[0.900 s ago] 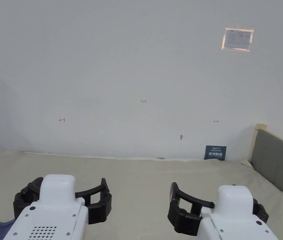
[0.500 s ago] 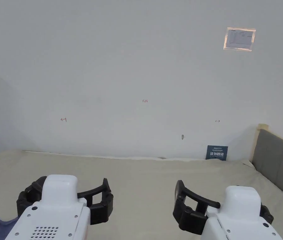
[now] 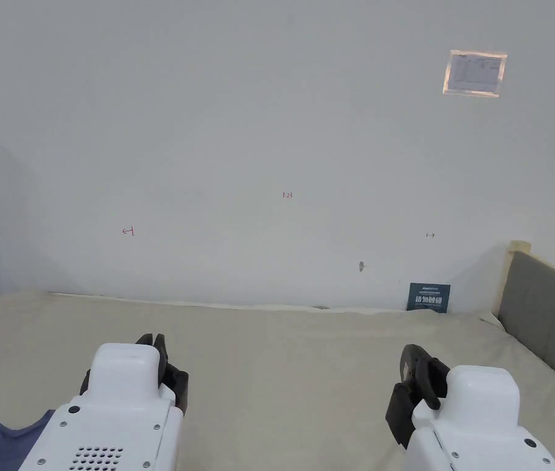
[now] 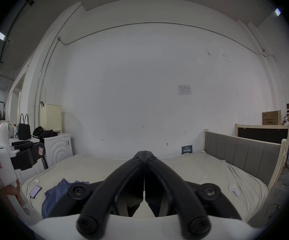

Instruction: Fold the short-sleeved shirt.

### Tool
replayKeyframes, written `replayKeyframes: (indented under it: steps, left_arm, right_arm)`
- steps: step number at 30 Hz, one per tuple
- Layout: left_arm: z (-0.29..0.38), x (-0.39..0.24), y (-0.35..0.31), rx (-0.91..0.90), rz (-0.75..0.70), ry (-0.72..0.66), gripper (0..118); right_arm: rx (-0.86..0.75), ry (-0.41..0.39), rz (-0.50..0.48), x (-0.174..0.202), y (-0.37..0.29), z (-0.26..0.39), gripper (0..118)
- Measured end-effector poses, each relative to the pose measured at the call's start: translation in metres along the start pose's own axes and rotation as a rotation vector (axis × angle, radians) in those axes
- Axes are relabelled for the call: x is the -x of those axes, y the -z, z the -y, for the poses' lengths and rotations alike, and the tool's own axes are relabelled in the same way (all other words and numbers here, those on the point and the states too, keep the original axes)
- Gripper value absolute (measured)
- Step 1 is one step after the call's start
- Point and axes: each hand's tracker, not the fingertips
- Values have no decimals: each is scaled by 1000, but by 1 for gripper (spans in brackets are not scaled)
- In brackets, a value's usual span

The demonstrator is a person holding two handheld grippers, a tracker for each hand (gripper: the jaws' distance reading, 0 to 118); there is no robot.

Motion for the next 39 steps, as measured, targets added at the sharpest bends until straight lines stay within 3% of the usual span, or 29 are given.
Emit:
replayKeyframes:
  steps: [22,28,32,39]
  left_arm:
    - [8,55,2,38,-73,-1,9]
    - [31,99,28,212,-128,11,9]
    - [53,130,48,321,-124,-52,9]
    - [113,170,100,523,-139,-9,9]
  right_arm:
    - [37,-3,-43,24,15,14,1]
    - [87,66,-68,30,24,44,1]
    - [140,46,-83,32,35,61,1]
    - [175,74,-63,19,57,78,1]
